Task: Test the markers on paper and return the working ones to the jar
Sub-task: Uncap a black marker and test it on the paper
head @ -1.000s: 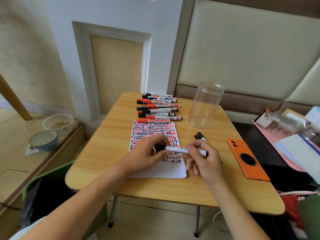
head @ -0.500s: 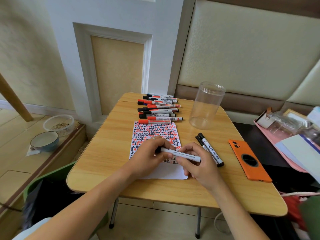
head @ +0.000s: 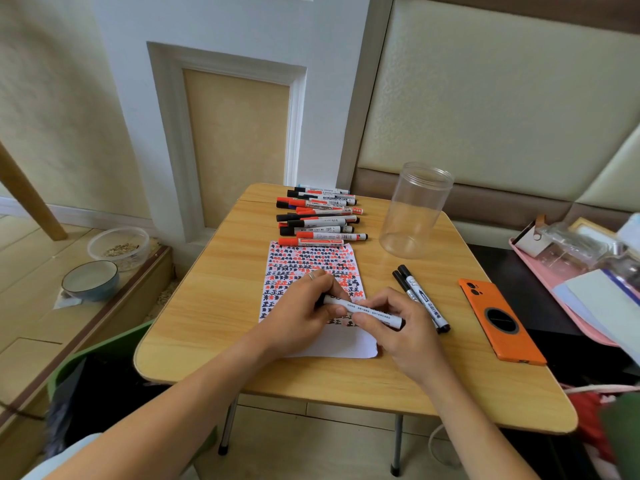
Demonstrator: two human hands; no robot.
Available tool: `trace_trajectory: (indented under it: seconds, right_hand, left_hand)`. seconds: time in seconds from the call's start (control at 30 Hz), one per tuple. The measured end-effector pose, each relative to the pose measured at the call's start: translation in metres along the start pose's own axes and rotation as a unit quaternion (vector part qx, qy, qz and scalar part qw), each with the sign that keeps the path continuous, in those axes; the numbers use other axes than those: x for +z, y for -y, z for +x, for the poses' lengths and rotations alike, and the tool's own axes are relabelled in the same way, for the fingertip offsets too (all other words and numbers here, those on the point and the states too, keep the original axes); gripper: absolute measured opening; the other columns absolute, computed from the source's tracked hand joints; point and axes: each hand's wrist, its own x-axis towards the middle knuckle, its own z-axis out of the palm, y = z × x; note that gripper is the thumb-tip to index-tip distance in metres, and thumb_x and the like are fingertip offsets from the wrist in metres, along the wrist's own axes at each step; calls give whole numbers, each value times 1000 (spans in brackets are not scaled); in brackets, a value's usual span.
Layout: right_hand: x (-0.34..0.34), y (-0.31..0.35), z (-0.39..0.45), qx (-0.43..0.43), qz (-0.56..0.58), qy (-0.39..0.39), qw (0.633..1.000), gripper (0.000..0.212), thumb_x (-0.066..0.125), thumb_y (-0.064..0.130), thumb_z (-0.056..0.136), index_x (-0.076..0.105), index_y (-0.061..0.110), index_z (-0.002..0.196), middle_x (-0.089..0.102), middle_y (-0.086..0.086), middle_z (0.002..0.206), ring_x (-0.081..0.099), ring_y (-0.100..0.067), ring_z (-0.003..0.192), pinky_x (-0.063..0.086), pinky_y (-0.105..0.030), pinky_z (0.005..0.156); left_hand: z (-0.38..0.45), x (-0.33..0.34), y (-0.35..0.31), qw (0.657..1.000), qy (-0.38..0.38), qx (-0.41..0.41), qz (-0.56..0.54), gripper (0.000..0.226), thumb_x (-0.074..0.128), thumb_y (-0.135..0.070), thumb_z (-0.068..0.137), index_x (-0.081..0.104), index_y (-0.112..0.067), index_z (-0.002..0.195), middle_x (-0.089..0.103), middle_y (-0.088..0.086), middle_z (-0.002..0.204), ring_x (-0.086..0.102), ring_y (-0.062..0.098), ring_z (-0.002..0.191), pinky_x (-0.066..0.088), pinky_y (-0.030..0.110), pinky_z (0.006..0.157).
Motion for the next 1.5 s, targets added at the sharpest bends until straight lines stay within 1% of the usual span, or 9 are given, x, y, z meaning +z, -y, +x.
trace_trajectory:
  seconds: [0.1, 0.27, 0.47, 0.63, 0.73, 0.83, 0.9, 1.03, 1.5]
  right_hand:
    - [1, 0, 0, -11, -44, -9, 999, 8, 79, 25, 89, 72, 27, 90, 70, 5, 79, 63, -19, 69, 50, -42, 61]
    - [6, -5, 3, -96, -204, -33, 974, 13, 79, 15, 86, 68, 22, 90, 59, 12, 91, 61, -12, 86, 47, -20, 70]
    - [5, -16, 5, -67, -264, -69, 960, 17, 72, 16, 91, 59, 24, 98, 52, 13, 87, 53, -10, 82, 45, -28, 65]
    - [-1, -29, 10, 16, -361, -158, 919, 20, 74, 16, 89, 54, 19, 89, 53, 5, 79, 52, -17, 74, 46, -35, 59]
    - [-8, -30, 12, 32, -438, -195, 877, 23, 78, 20, 85, 56, 18, 83, 54, 2, 82, 49, -19, 78, 43, -34, 62]
    - [-15, -31, 13, 31, -496, -228, 837, 21, 81, 26, 79, 63, 16, 80, 56, -4, 93, 49, -25, 89, 43, -37, 71]
    - [-20, -30, 14, 35, -490, -226, 841, 20, 81, 24, 78, 62, 16, 78, 61, -7, 100, 53, -29, 97, 44, -37, 75]
    - [-30, -32, 17, 106, -439, -202, 869, 20, 73, 22, 90, 53, 19, 87, 57, 1, 87, 52, -20, 78, 33, -28, 57]
    - [-22, -23, 20, 122, -480, -209, 843, 19, 72, 26, 90, 58, 16, 98, 60, -2, 90, 54, -23, 84, 43, -35, 68]
  left_hand:
    - [0, 0, 1, 1000, 1, -1, 3, 7, 70, -8, 92, 66, -13, 94, 57, -7, 91, 53, 6, 83, 36, 11, 69]
    - [0, 4, 6, 998, 15, 30, 57, 12, 73, -22, 93, 66, -19, 102, 53, -11, 95, 52, 5, 86, 38, 15, 70]
    - [-1, -7, 18, 981, 15, -14, 191, 51, 59, -40, 100, 45, -25, 146, 46, -4, 143, 43, 17, 132, 38, 37, 108]
    - [-3, -24, 36, 941, 44, -96, 323, 57, 33, -56, 102, 41, -32, 153, 35, -5, 161, 21, 16, 153, 19, 40, 119]
    - [-6, -26, 39, 937, 67, -110, 325, 84, 4, -69, 84, 39, -36, 153, 31, -6, 164, 13, 15, 155, 13, 41, 121]
    - [-7, -24, 42, 939, 60, -111, 321, 86, 1, -69, 83, 40, -37, 153, 32, -5, 164, 15, 16, 155, 11, 41, 122]
    - [-7, -23, 45, 937, 58, -112, 325, 84, 2, -69, 84, 40, -37, 152, 32, -5, 163, 17, 16, 154, 11, 40, 122]
    - [-6, -21, 47, 936, 55, -112, 328, 81, 4, -68, 85, 41, -38, 151, 34, -6, 161, 22, 16, 153, 12, 39, 121]
    - [-3, -27, 46, 942, 56, -114, 310, 77, 12, -69, 84, 46, -39, 147, 39, -9, 156, 31, 14, 147, 16, 42, 119]
